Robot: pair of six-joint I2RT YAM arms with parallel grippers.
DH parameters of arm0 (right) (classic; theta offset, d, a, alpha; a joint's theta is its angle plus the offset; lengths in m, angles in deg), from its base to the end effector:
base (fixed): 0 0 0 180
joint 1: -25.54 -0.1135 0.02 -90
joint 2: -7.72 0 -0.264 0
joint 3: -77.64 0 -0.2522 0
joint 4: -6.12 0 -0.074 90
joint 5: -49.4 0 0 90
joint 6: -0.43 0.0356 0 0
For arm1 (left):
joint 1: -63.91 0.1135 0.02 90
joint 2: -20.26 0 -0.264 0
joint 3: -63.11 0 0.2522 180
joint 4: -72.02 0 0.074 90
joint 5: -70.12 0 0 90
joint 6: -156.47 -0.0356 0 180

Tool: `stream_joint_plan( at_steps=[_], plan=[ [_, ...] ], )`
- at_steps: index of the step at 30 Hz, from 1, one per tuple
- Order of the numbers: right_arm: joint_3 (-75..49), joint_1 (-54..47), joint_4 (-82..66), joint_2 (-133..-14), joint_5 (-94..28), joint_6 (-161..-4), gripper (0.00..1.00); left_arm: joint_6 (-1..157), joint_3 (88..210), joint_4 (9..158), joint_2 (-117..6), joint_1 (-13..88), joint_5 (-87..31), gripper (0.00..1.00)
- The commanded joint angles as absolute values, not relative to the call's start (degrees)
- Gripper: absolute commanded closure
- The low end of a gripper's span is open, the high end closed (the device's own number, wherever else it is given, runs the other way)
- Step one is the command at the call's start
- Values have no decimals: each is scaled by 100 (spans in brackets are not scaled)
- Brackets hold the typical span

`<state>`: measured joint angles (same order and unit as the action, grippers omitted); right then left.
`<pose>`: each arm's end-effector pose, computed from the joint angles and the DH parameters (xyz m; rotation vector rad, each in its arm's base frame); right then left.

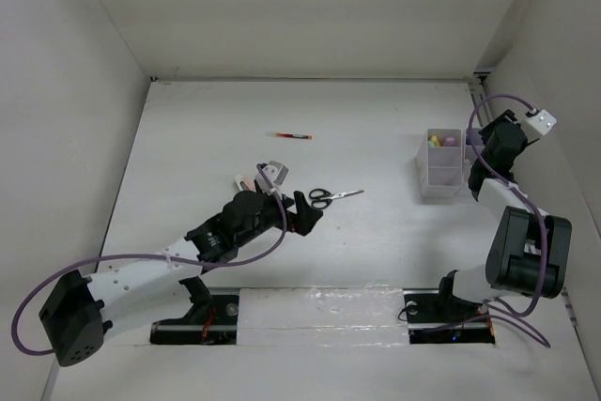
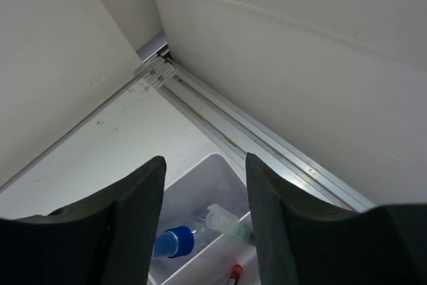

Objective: Sort the stationery into containers
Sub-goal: Place the pen in the storage box, then move the pen to the center of the board.

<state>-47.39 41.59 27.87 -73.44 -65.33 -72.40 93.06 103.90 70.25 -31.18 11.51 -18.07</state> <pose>0.2955 -0.1005 0.2548 0.7776 1.4577 -0.3403 0.1300 -0.1669 0.2564 0.3845 1.7889 -0.9737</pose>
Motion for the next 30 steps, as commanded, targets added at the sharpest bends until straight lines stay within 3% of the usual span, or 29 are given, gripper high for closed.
stream_joint_plan(
  at_steps=[1,4,5,6,10,16,23,26,28,30],
  plan=[
    [-4633,4189,2954,-7200,-6311,-7243,40,9407,10640,7118,-3317,1179,-1585,0],
    [-4633,4189,2954,-7147,-6205,-7243,29,9582,10859,7320,-3581,1179,-1365,0],
    [-4633,4119,2954,-6964,-6109,-7243,20,9661,10912,7382,-3642,1179,-1242,0],
    [-4633,4118,3015,-6884,-6038,-7243,0,9879,10965,7461,-3756,1179,-919,0],
    [-4361,3601,2754,-6409,-6186,-7524,0,10294,11404,7918,-4072,1240,-231,0],
    [-2929,2590,935,-6041,-6503,-7814,0,10900,12283,8323,-4486,1626,-160,0],
    [-2803,1017,-254,-4777,-7505,-7072,0,11733,13232,8762,-5294,2364,-484,0],
    [-3565,858,-27,-3890,-5992,-6898,0,12244,13732,9209,-5848,2717,-424,0],
    [-4121,858,1167,-3632,-4534,-6928,0,12778,14031,9491,-6322,2770,-91,0],
    [-3852,709,768,-3848,-4526,-6796,0,13193,14593,10070,-6691,2770,182,0]
  ],
)
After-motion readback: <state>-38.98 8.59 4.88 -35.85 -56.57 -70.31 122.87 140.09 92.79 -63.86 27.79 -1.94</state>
